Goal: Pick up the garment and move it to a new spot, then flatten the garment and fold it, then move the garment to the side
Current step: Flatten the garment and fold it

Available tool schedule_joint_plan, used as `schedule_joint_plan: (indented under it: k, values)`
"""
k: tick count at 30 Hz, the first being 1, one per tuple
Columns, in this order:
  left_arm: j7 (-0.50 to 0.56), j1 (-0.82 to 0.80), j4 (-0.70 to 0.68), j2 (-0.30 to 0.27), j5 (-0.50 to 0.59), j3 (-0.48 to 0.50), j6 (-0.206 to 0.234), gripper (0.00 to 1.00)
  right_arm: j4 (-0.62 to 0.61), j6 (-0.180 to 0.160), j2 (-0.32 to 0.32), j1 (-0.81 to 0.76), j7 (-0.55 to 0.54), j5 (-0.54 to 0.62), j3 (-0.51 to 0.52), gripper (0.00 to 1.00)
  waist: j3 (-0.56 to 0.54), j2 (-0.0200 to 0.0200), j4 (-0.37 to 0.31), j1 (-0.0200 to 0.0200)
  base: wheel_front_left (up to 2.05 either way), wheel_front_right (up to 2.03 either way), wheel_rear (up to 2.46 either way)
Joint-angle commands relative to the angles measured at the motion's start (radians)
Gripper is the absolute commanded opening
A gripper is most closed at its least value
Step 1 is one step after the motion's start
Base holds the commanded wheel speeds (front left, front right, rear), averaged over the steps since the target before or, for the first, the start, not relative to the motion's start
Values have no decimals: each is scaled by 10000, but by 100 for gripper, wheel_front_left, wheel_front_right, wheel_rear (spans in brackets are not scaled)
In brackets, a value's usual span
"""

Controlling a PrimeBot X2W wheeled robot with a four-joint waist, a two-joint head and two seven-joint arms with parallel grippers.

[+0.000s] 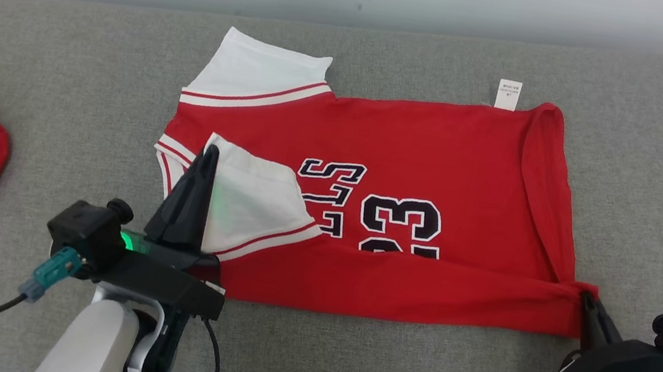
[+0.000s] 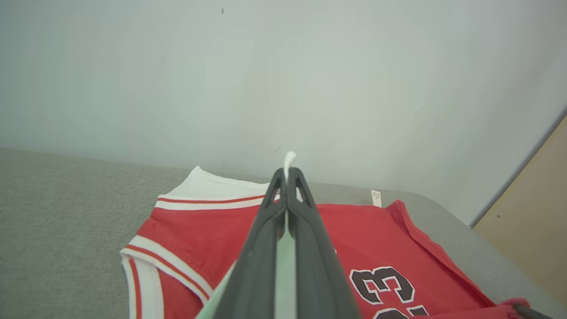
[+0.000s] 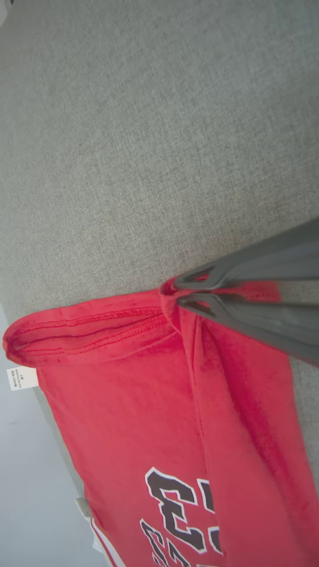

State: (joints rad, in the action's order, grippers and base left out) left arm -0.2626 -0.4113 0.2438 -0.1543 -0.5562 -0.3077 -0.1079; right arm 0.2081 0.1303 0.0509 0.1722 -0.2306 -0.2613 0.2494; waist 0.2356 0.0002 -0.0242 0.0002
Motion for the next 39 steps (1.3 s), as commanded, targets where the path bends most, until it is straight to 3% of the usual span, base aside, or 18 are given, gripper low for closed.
schedule_joint_plan:
  k: [1,9,21,22,23,24,29,33,39]
  values:
    - [-38,-206,103,90,227,196,-64,0,-19,5,-11,216,196,119,-1,0,114,-2,-18,-2,0,0,0]
    - [-39,-135,41,513,881,1348,-155,0,22,5,-15,597,624,134,-291,0,297,-2,-2,-2,0,0,0]
    - [-40,-122,465,824,1350,1567,-221,0,314,5,-14,968,773,450,-511,0,372,-2,129,-2,0,0,0]
    - [-40,-174,472,816,1437,1438,-223,5,369,5,-13,988,778,509,-468,0,360,-2,132,-2,0,0,0]
    - [-40,-226,464,772,1560,1286,-225,74,427,5,-13,1010,766,541,-436,55,347,-2,143,-2,0,0,0]
    - [-40,-243,453,730,1687,1256,-226,100,485,5,-10,1034,757,561,-385,100,326,-2,158,-2,0,0,0]
    - [-40,-83,110,701,2488,1690,-218,100,676,5,-13,913,1001,563,-165,100,56,-2,214,-2,0,0,0]
    - [-40,536,273,360,3198,1670,-217,100,610,5,-15,557,1068,413,52,100,-332,-2,207,-2,0,0,0]
    - [56,1636,1334,-77,3645,1498,-154,100,148,5,-13,-39,813,322,387,100,-750,-2,135,-2,0,0,0]
